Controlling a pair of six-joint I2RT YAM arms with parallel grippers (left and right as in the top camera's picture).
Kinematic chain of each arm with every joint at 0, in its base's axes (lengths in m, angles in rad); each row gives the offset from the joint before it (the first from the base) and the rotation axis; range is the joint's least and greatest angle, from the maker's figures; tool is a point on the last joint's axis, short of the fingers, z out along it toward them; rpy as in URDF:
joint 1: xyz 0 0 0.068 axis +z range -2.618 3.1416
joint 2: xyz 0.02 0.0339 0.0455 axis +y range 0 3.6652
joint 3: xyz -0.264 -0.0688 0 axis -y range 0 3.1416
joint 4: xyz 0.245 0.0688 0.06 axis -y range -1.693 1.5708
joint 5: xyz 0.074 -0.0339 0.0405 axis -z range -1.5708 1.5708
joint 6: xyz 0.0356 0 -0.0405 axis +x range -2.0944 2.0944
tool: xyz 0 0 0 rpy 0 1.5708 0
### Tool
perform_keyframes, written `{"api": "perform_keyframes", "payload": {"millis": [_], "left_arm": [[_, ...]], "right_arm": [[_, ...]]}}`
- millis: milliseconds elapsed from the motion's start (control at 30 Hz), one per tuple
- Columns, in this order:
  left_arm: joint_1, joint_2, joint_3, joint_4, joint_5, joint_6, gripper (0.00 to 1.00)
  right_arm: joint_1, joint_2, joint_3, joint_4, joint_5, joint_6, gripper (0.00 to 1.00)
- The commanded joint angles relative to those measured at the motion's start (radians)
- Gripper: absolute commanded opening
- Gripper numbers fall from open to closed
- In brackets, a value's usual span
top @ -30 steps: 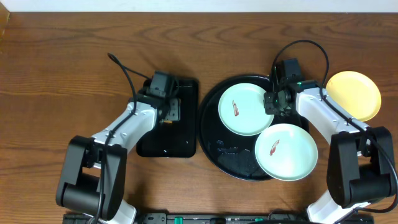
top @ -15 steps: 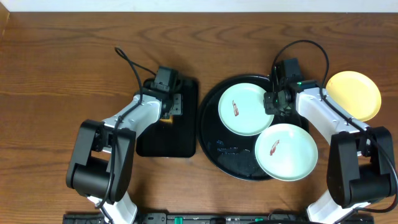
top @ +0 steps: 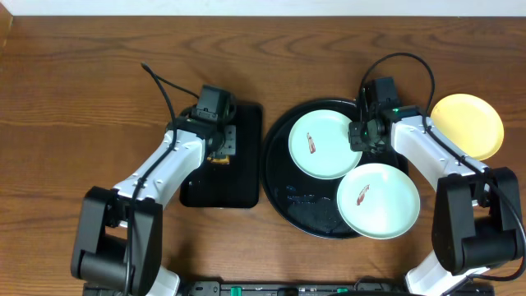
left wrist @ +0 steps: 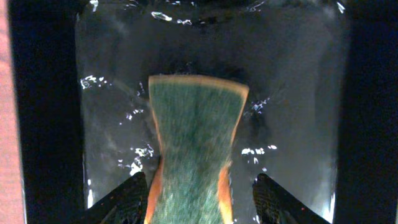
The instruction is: Clean dirty plates on tray and stack at the side
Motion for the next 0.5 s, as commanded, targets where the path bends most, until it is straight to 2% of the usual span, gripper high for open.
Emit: {"api": "perform_keyframes", "payload": {"millis": [0,167,200,267,367,400,467], "left_arm": [[0.002,0.034,-0.014,-0.009,0.009,-0.011,0.56],[0.002,0.092,-0.043,0.082,0.009,-0.010,0.56],[0.002,0.099,-0.043,0.094,0.009,-0.010,0.50],[0.002,0.099,-0.043,0.108,0.009,-0.010,0.29],[0.002,0.086,-0.039,0.108,0.009,-0.010,0.21],[0.002,0.082,-0.039,0.104,0.009,-0.010,0.08],[0.002,0.068,-0.039,0.082,0.009,-0.010,0.08]], "right_arm": [[-0.007,0.011,-0.008,0.000,0.006,0.004,0.09],[-0.007,0.011,-0.008,0.000,0.006,0.004,0.09],[-0.007,0.011,-0.008,0.000,0.006,0.004,0.09],[-0.007,0.011,-0.008,0.000,0.006,0.004,0.09],[-0.007,0.011,-0.008,0.000,0.006,0.004,0.09],[-0.007,0.011,-0.008,0.000,0.006,0.004,0.09],[-0.007,0.011,-0.008,0.000,0.007,0.004,0.09]]}}
